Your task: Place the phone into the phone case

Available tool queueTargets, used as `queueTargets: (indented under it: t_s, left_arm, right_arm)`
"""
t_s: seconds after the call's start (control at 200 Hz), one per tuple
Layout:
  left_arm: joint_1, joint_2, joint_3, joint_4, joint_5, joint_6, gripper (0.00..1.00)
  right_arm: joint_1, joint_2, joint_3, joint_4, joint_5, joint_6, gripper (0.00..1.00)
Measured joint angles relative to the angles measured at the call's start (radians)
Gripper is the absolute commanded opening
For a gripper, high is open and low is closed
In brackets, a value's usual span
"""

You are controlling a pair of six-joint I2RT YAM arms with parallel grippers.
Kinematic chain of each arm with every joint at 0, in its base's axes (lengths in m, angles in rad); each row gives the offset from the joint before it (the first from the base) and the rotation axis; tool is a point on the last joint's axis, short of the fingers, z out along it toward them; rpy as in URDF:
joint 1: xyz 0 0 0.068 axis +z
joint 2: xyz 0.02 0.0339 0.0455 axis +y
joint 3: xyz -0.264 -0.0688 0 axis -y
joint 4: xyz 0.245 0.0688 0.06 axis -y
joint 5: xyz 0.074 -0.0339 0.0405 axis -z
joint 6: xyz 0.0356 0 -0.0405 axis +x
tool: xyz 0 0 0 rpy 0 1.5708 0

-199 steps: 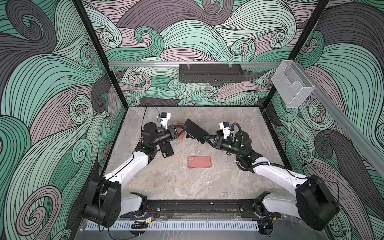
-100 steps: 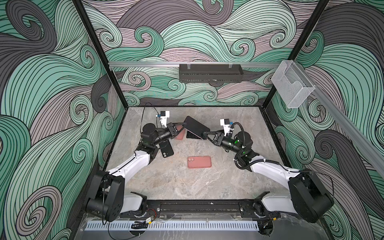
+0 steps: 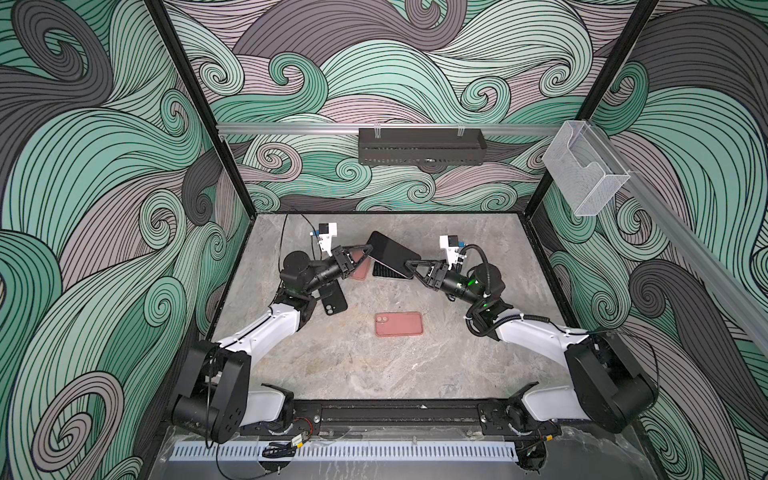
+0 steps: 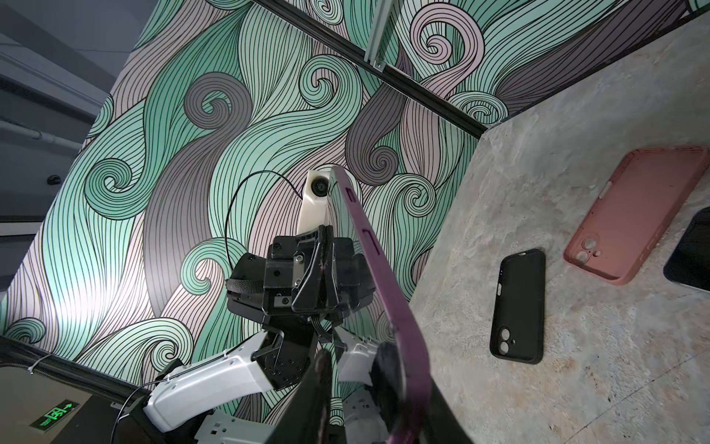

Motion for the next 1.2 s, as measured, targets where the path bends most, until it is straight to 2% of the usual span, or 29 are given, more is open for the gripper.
queueTargets:
  t_s: [0.756, 1.011, 1.106, 1.201]
  left_arm:
    - [-0.002, 0.0, -0.051, 0.12, -0.042, -0.049, 0.0]
    - [-0.006, -0.001, -0.06, 0.105, -0.054, -0.039, 0.24]
    - [-0.007, -0.009, -0.07, 0.069, -0.056, -0.014, 0.32]
    - [-0.007, -0.027, -0.071, 0.013, -0.057, 0.014, 0.45]
  right_arm:
    - [-0.001, 0.0, 0.012, 0.052, 0.003, 0.055, 0.11]
    - [0.0, -0.001, 0.035, 0.015, -0.003, 0.044, 0.01]
    - [-0.001, -0.01, 0.057, -0.062, -0.003, 0.008, 0.0]
    - [-0.001, -0.035, 0.084, -0.181, -0.006, -0.043, 0.0]
